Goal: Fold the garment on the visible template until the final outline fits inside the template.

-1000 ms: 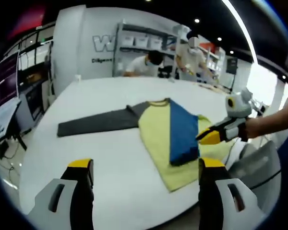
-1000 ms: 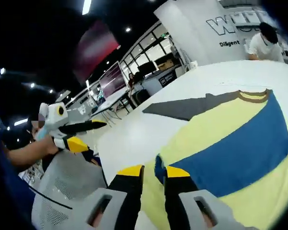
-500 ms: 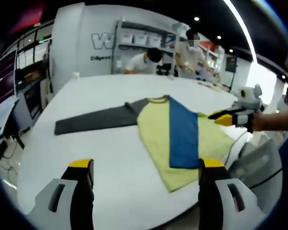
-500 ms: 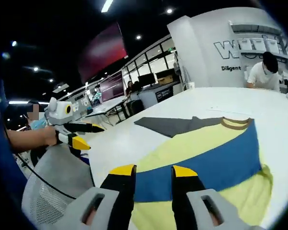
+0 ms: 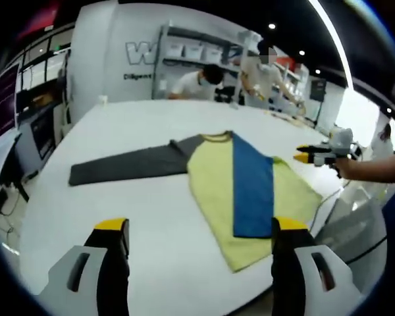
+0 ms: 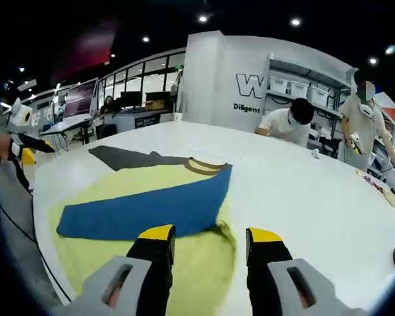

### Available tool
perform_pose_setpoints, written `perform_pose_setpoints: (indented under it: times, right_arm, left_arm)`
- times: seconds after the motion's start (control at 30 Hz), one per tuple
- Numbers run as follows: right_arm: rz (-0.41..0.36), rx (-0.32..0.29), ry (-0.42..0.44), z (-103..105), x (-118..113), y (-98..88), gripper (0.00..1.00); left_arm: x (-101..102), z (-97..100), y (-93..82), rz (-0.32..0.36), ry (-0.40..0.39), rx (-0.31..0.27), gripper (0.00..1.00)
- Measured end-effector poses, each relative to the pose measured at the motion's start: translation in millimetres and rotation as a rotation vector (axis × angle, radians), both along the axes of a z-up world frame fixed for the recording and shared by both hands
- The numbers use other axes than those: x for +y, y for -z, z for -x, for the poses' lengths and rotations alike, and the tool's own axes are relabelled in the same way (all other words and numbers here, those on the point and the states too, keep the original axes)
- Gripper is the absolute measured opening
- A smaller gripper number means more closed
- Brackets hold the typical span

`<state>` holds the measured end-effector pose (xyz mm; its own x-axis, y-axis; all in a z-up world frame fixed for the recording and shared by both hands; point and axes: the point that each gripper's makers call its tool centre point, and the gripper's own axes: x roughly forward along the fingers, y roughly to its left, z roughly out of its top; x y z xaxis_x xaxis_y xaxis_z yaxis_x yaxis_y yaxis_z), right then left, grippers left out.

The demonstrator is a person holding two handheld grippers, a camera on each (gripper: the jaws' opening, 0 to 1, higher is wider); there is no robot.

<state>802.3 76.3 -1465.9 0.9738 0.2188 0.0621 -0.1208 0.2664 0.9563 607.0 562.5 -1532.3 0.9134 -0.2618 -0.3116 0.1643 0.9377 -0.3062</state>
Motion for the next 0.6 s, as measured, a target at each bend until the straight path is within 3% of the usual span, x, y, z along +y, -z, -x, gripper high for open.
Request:
perform_pose_setpoints:
  times: [0.07, 0.3, 0.43, 0.6]
  right_arm:
    - [-0.049, -0.031, -0.022, 2.3, 11.0, -14.6, 0.45]
    - [0.013, -0.036, -0.112, 6.2, 42.5, -32.3, 0.47]
    - [0.066, -0.039, -0.226, 12.3, 80.8, -45.5, 0.48]
    - [0.074, -0.026, -0.272, 14.8, 96.1, -48.3, 0.49]
  left_arm:
    - [-2.0, 4.1, 0.5, -0.003, 0.019, 0.0, 0.84]
    - [-3.9, 13.5, 3.8, -0.048, 0.068, 0.002, 0.83]
    - [-2.1, 18.9, 6.4, -0.095, 0.108, 0.004, 0.83]
    - [0.0, 22.9, 17.9, -0.16, 0.173, 0.041, 0.83]
